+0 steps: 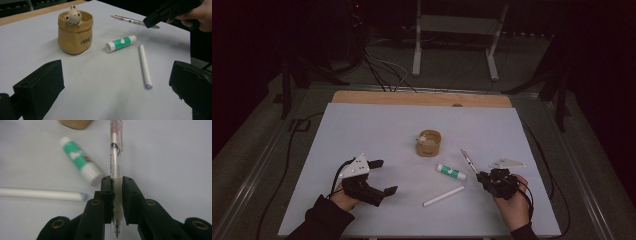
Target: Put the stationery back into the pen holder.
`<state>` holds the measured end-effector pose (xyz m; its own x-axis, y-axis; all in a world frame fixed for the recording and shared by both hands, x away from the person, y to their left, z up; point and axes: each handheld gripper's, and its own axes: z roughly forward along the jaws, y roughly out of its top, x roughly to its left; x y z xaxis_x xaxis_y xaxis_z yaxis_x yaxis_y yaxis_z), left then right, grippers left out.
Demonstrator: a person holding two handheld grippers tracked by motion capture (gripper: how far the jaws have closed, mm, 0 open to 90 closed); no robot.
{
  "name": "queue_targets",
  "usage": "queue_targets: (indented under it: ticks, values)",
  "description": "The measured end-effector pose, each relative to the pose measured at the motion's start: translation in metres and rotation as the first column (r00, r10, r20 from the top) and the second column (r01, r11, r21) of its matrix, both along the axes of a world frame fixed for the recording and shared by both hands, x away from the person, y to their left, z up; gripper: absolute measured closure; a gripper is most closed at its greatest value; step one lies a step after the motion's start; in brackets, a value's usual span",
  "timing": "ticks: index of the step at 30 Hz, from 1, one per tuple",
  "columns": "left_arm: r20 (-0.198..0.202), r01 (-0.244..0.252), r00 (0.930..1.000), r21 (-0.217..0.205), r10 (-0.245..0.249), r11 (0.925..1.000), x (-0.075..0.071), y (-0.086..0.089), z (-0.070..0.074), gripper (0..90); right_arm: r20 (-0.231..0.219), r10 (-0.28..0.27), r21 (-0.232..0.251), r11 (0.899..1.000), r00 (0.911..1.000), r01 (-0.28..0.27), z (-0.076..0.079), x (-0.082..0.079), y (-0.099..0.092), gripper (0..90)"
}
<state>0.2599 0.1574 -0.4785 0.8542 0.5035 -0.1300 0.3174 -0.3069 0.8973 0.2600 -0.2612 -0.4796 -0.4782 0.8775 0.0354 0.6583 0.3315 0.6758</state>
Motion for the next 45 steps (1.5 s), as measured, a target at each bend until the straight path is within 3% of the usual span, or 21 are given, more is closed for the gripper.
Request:
queue_targets:
  ticks: [8,13,20,26,29,34,37,42,45]
  values:
    - [0.017,0.018,0.9997,0.015,-0.018,0.9997,-0.003,-0.002,0.006,0.3,0.002,0.066,0.026,0.997,0.9978,-0.066,0.011,-0.005,0.015,79.9]
    - [0.035,0.039,0.9986,0.015,-0.04,0.9991,-0.005,-0.006,0.011,0.3,-0.005,0.138,0.023,0.99,0.9904,-0.138,0.014,-0.011,0.028,79.8]
    - [0.043,0.05,0.9978,0.036,-0.051,0.9981,-0.007,-0.009,0.016,0.3,-0.014,0.192,0.026,0.981,0.9813,-0.192,0.016,-0.011,0.042,79.8]
    - [0.059,0.064,0.9959,0.071,-0.069,0.9954,-0.009,-0.014,0.017,0.3,-0.03,0.246,0.014,0.969,0.9687,-0.246,0.017,-0.01,0.058,79.8]
    - [0.072,0.086,0.9931,0.09,-0.093,0.9922,-0.01,-0.017,0.019,0.3,-0.046,0.283,0.015,0.959,0.958,-0.283,0.017,-0.007,0.069,79.8]
    - [0.095,0.079,0.9915,0.101,-0.089,0.9918,-0.013,-0.021,0.021,0.4,-0.052,0.314,0.013,0.949,0.9479,-0.314,0.02,-0.003,0.079,79.8]
    - [0.125,0.08,0.9873,0.148,-0.098,0.9858,-0.015,-0.025,0.023,0.4,-0.062,0.342,0.02,0.94,0.9375,-0.342,0.021,0.0,0.088,79.8]
    - [0.127,0.088,0.9859,0.16,-0.109,0.9831,-0.016,-0.026,0.025,0.4,-0.072,0.37,0.02,0.929,0.9265,-0.369,0.022,0.002,0.098,79.8]
    - [0.101,0.083,0.9898,0.167,-0.1,0.9826,-0.015,-0.026,0.027,0.4,-0.076,0.393,0.013,0.919,0.9164,-0.393,0.024,0.004,0.106,79.8]
